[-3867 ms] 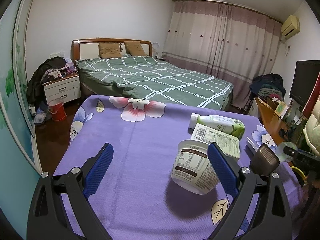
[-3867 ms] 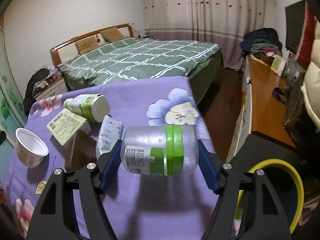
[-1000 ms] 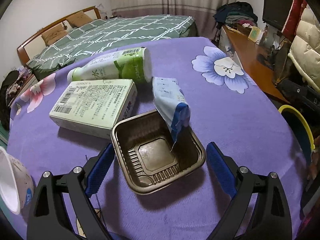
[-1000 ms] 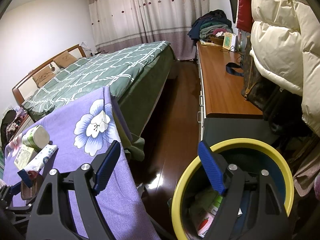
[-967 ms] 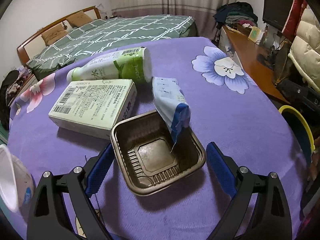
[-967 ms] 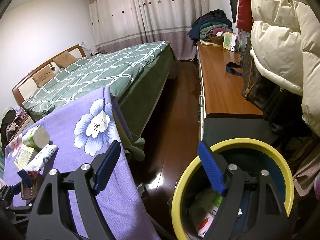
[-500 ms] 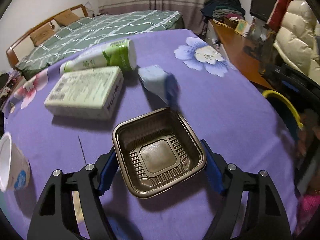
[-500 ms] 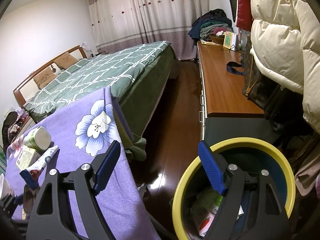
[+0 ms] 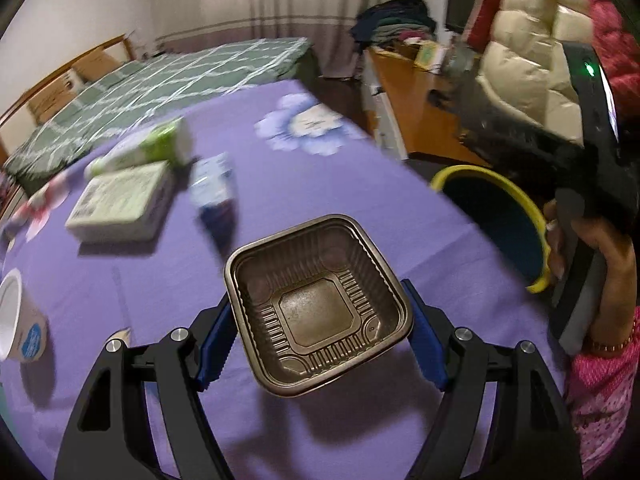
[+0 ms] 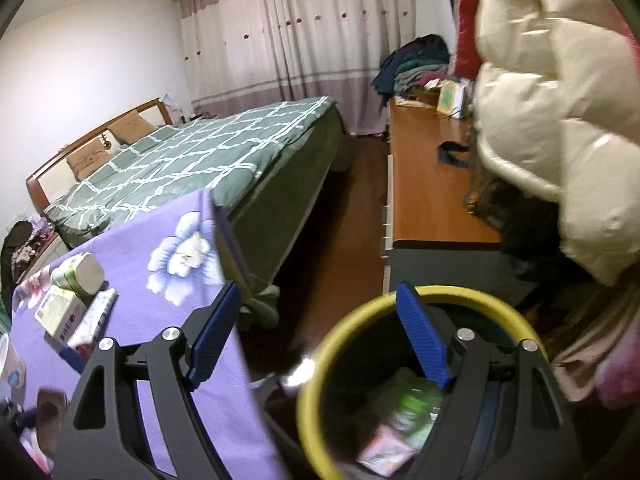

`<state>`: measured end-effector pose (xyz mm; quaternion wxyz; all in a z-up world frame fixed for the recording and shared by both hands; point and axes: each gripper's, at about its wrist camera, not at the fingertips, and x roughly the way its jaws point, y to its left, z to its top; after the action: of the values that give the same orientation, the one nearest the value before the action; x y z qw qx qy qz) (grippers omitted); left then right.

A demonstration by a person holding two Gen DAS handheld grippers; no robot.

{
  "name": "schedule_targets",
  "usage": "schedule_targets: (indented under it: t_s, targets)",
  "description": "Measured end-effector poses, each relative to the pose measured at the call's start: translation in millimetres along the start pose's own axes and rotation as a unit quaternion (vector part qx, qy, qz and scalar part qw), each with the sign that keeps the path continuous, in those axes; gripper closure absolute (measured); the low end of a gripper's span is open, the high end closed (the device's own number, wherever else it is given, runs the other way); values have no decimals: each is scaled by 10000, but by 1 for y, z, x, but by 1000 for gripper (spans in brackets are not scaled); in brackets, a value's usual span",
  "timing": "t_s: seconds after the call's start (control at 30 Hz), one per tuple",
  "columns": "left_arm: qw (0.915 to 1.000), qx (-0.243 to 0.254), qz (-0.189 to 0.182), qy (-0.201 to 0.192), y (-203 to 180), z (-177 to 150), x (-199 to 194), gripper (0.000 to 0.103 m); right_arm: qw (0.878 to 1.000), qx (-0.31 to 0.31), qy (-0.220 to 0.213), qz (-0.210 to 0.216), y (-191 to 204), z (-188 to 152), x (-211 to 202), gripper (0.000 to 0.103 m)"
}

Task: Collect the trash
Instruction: 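Carry the brown tray with the left tool and drop it into the bin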

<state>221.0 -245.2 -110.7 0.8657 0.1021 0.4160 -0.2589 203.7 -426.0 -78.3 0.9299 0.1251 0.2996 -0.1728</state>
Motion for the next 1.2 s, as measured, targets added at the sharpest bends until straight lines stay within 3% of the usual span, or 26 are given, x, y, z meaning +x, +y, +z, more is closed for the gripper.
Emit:
schedule_targets:
  t_s: [0.33, 0.77, 0.87, 1.07, 1.2]
  targets:
    - [9948, 711, -723, 69, -111, 44, 31, 28, 9985, 61, 115, -529, -83, -46, -58, 27]
    - [9867, 1175, -917, 649, -219, 76, 117, 26, 9934, 463, 157, -1036, -153, -79, -89, 27]
    - [9878, 1158, -824, 643, -227, 82, 125, 11, 9931, 531, 216, -1020, -159, -83, -87, 27]
    - [9918, 988, -748, 321, -203, 86, 99, 10, 9941, 519, 263, -913, -158, -83, -85, 27]
    - [9944, 755, -745, -28, -166, 82, 62, 8, 9954, 426, 272, -820, -147, -80, -83, 27]
